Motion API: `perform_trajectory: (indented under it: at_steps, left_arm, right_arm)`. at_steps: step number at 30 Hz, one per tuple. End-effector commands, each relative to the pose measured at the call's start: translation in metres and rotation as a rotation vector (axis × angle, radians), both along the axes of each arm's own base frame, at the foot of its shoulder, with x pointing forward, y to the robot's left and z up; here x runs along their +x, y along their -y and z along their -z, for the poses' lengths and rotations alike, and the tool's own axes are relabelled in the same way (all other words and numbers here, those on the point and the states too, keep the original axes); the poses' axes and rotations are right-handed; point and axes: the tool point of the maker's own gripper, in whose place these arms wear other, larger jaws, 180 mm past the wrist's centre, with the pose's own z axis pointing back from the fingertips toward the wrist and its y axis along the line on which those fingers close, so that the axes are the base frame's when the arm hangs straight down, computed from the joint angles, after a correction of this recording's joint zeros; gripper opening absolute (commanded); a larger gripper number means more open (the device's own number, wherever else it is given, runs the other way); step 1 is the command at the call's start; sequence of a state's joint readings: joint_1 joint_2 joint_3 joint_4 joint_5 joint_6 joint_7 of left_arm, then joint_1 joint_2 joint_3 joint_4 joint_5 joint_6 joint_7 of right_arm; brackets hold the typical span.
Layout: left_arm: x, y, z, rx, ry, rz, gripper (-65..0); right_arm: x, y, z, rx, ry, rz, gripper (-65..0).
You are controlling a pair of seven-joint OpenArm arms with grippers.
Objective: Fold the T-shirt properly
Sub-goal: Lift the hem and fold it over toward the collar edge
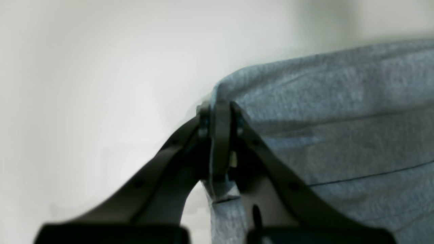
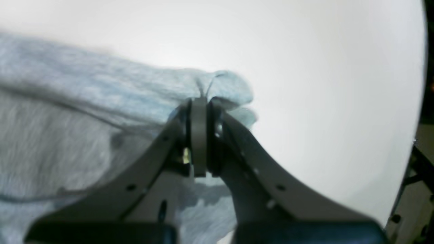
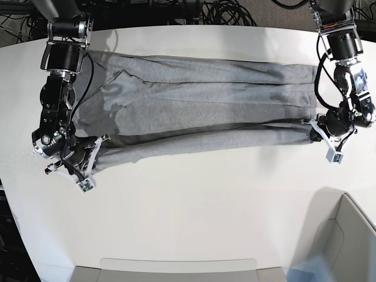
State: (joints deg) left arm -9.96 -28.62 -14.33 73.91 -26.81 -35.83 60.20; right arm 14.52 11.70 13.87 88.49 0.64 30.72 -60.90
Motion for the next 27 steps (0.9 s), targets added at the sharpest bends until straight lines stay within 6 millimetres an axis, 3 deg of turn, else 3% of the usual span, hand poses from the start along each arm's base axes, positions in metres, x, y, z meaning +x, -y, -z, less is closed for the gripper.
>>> perform_trajectory:
  at_steps: [1, 4, 6, 12, 16, 21, 27]
  left_arm:
    - [0.009, -0.008, -0.016, 0.025, 0.040, 0.002, -65.0]
    - [-0.002, -0.010, -0.009, 0.031, 0.001, -0.001, -65.0]
    - [0.001, -0.007, -0.018, 0.050, 0.025, 0.015, -65.0]
    - [-0.020, 0.001, -0.015, 0.084, 0.014, 0.057, -65.0]
    - [-0.030, -0.001, -0.008, 0.089, -0.028, 0.054, -65.0]
    - [-0.035, 0.003, -0.018, 0.128, -0.032, 0.085, -65.0]
    - [-0.046, 0.010, -0.027, 0.172, -0.051, 0.119, -65.0]
  right_arm:
    - [0.007, 0.007, -0.020, -0.026, 0.052, -0.001, -65.0]
    - [-0.007, 0.004, -0.017, -0.042, 0.048, -0.010, -65.0]
    - [-0.015, 0.002, -0.018, -0.050, 0.057, -0.020, -65.0]
    - [-0.037, -0.004, -0.020, -0.068, 0.074, -0.041, -65.0]
    - [-0.053, 0.010, -0.025, -0.098, 0.057, 0.013, -65.0]
    - [-0.072, 0.027, -0.036, -0.182, 0.035, 0.011, -65.0]
    - [-0.092, 0.030, -0.028, -0.195, 0.005, 0.020, -65.0]
